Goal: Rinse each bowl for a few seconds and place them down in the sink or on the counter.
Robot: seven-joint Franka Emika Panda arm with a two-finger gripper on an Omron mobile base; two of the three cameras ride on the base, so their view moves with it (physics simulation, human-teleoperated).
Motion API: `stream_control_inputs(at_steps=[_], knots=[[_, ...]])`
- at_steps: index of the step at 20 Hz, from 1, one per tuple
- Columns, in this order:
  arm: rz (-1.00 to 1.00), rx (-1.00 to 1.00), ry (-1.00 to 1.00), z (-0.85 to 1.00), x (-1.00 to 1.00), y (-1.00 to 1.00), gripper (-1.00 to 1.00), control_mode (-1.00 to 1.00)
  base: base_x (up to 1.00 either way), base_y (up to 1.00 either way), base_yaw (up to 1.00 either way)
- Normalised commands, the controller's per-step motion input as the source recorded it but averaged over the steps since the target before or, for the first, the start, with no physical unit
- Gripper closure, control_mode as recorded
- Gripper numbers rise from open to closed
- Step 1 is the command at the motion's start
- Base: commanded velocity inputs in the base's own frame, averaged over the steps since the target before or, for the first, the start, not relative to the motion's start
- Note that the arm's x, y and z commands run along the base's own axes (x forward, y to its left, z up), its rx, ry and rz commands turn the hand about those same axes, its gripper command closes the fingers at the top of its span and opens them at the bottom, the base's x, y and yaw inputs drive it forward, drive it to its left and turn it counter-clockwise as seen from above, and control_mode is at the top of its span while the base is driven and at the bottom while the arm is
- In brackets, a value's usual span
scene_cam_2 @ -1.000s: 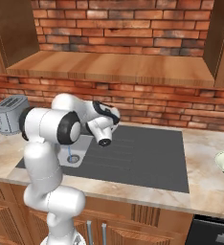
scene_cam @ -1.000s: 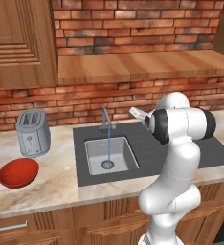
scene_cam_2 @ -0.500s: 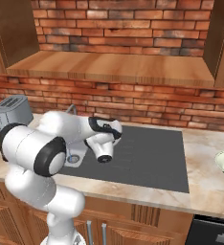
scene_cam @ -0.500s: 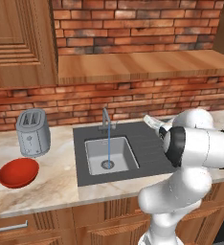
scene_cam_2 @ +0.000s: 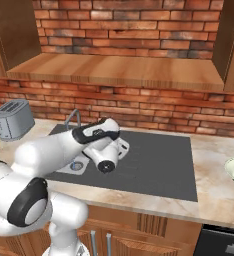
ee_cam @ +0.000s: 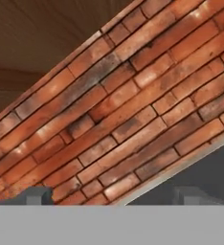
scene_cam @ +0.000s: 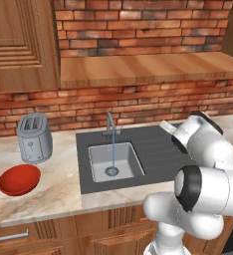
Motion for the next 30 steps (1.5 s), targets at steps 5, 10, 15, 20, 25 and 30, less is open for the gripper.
stream_control_inputs(at_steps=[5,10,15,20,25,30], knots=[[-0.09,0.00,0.44,0.02,-0.33,-0.25,-1.00,-1.00,0.00,0.00,0.00],[-0.08,-0.05,0.39,0.11,-0.31,-0.22,-1.00,-1.00,0.00,0.00,0.00],[-0.09,-0.06,0.19,0.33,-0.40,-0.37,-1.00,-1.00,0.00,0.00,0.00],[-0.01,-0.12,0.13,0.70,-0.28,-0.39,-1.00,-1.00,0.00,0.00,0.00],[-0.01,-0.06,0.20,0.70,-0.31,-0.36,-1.00,-1.00,0.00,0.00,0.00],[-0.03,-0.01,0.25,0.54,-0.39,-0.41,-1.00,-1.00,0.00,0.00,0.00]])
